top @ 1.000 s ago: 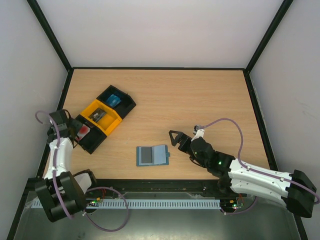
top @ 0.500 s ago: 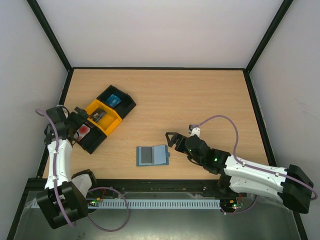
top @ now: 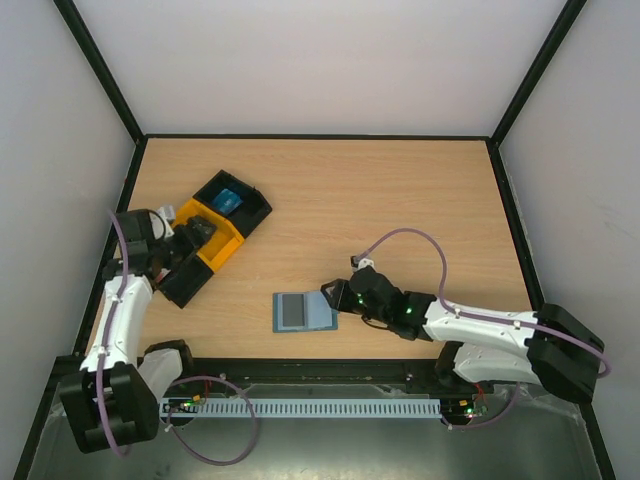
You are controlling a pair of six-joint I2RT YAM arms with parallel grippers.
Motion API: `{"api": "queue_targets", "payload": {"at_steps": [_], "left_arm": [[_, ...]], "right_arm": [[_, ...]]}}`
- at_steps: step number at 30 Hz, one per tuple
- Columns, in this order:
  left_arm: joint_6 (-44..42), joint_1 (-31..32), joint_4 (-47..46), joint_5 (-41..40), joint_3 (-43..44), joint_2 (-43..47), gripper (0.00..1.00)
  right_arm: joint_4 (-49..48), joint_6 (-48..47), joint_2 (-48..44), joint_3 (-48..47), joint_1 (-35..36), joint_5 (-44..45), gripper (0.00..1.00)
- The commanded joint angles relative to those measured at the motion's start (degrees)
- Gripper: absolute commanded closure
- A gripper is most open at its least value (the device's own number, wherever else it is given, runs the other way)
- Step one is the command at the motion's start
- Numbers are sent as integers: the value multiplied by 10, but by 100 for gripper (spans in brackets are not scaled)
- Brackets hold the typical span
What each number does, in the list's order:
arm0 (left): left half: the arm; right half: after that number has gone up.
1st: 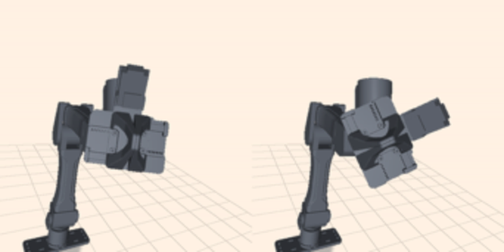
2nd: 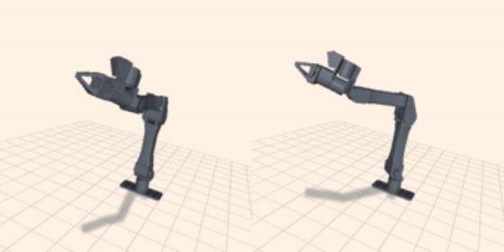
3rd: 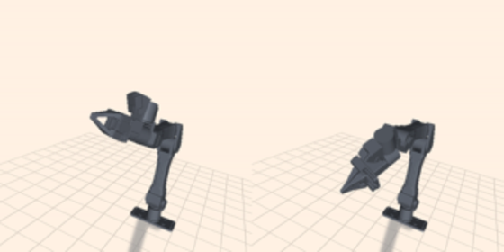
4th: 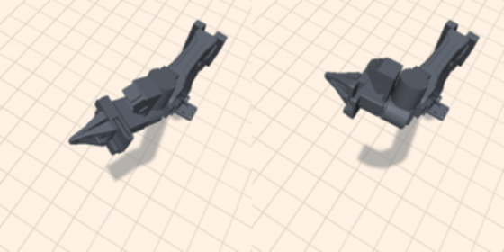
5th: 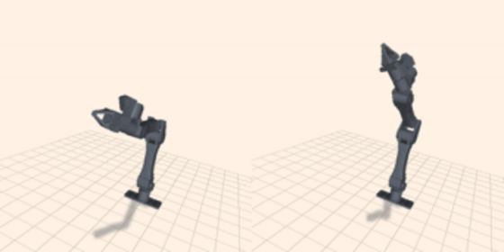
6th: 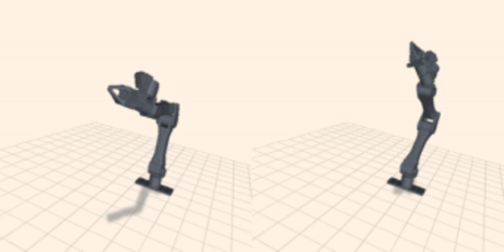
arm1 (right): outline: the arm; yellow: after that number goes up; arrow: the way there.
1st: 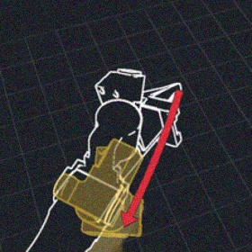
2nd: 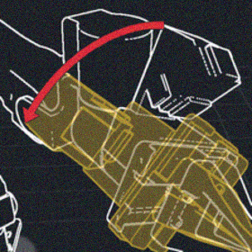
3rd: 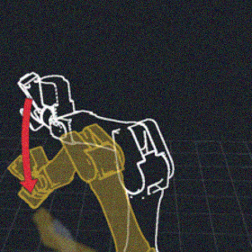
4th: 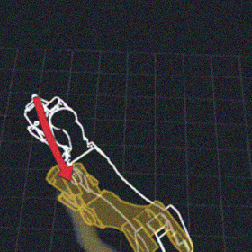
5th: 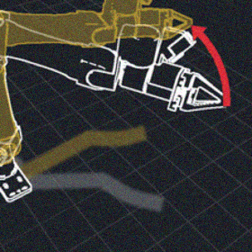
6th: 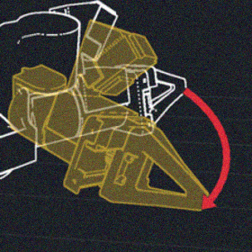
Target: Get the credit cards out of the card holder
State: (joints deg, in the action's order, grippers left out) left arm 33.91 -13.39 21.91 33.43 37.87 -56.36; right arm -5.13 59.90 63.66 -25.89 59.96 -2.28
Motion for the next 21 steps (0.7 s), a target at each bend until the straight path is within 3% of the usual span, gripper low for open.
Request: {"api": "queue_targets", "payload": {"at_steps": [1,8,12,21], "left_arm": [[-9,57,17,62,-7,11,13],[20,159,1,74,-45,63,22],[69,191,-21,63,-88,92,34],[108,235,-82,72,-153,94,35]], "right_arm": [[-43,18,30,-12,1,-60,66],[-83,44,92,-23,1,-94,72],[-99,63,138,-37,4,-107,70],[-101,48,210,-68,12,-120,72]]}}
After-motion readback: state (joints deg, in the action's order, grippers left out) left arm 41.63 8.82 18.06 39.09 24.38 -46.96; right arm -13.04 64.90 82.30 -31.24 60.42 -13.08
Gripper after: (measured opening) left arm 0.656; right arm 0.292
